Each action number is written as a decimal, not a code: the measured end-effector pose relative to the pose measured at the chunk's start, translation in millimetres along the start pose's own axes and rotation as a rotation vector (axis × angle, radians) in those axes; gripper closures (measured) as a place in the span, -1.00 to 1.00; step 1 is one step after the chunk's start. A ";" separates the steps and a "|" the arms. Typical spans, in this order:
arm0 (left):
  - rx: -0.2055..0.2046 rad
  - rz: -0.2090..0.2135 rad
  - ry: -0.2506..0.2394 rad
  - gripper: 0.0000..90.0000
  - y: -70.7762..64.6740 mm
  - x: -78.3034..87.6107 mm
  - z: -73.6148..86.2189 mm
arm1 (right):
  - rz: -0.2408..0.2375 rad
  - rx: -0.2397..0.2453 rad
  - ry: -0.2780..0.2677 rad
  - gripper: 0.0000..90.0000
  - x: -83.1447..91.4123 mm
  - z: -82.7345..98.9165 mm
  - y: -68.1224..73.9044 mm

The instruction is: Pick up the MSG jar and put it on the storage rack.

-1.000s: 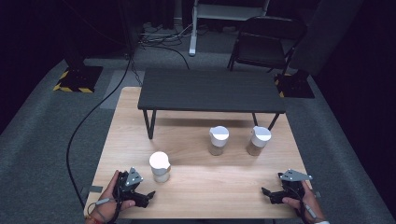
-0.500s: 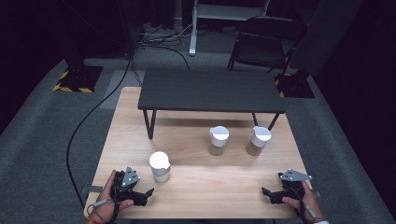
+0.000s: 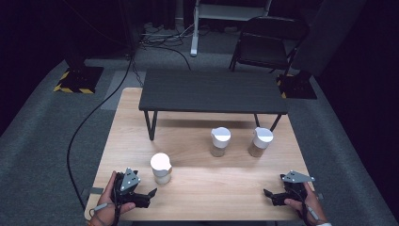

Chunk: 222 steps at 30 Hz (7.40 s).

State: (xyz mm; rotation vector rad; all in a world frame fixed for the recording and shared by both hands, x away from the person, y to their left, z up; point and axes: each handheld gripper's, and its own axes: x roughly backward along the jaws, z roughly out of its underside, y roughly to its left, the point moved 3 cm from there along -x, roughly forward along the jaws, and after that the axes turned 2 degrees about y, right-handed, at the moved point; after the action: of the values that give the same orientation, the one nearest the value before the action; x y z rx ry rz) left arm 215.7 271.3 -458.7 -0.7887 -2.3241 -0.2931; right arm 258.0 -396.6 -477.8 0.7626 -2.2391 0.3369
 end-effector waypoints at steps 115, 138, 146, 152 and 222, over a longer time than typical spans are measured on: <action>-0.014 0.046 -0.051 -0.33 -4.7 -35.4 -48.5 | 0.002 0.000 -0.001 -1.00 -0.4 -0.1 0.1; -0.007 0.025 -0.110 -0.33 -10.4 -19.9 -69.5 | 0.002 0.000 -0.001 -1.00 -0.4 -0.1 0.1; 0.018 0.014 -0.135 -0.33 -11.1 -15.8 -81.0 | 0.002 0.000 -0.001 -1.00 -0.4 -0.1 0.1; 0.034 0.018 -0.152 -0.33 -11.0 -13.4 -92.3 | 0.002 0.000 -0.002 -1.00 -0.4 -0.1 0.1; 0.037 -0.028 -0.343 -0.33 -16.6 21.9 -236.7 | 0.002 0.000 0.000 -1.00 -0.4 -0.2 0.1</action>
State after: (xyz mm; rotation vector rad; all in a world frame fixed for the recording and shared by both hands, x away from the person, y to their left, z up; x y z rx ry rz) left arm 314.6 174.3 -264.8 -0.8426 -2.6537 -0.1337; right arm 258.3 -396.2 -477.9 0.7602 -2.2405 0.3377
